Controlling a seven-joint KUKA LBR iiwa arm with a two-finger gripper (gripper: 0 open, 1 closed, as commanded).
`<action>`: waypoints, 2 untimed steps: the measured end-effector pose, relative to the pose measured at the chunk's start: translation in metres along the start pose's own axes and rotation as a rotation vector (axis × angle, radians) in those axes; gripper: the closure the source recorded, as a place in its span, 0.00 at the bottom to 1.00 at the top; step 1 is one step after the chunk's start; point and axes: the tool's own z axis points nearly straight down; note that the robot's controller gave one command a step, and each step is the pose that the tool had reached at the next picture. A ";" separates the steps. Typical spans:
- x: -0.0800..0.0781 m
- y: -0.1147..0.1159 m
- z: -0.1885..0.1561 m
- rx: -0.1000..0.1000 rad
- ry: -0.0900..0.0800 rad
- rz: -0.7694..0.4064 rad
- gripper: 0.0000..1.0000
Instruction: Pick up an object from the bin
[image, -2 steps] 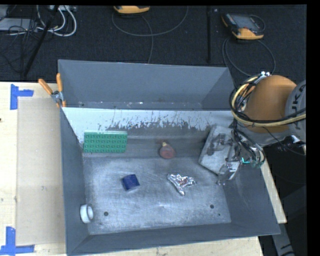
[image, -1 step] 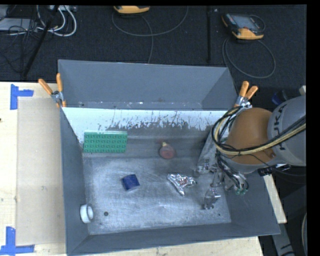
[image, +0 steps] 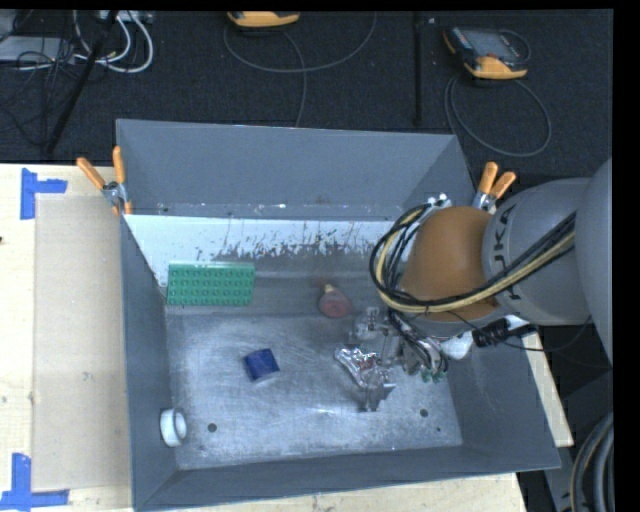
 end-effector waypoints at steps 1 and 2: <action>-0.002 -0.003 -0.002 0.001 -0.006 0.001 1.00; -0.017 -0.005 -0.188 0.001 -0.004 0.051 1.00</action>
Offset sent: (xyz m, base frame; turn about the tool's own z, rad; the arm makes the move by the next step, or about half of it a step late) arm 0.0000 0.0000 0.0000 0.0000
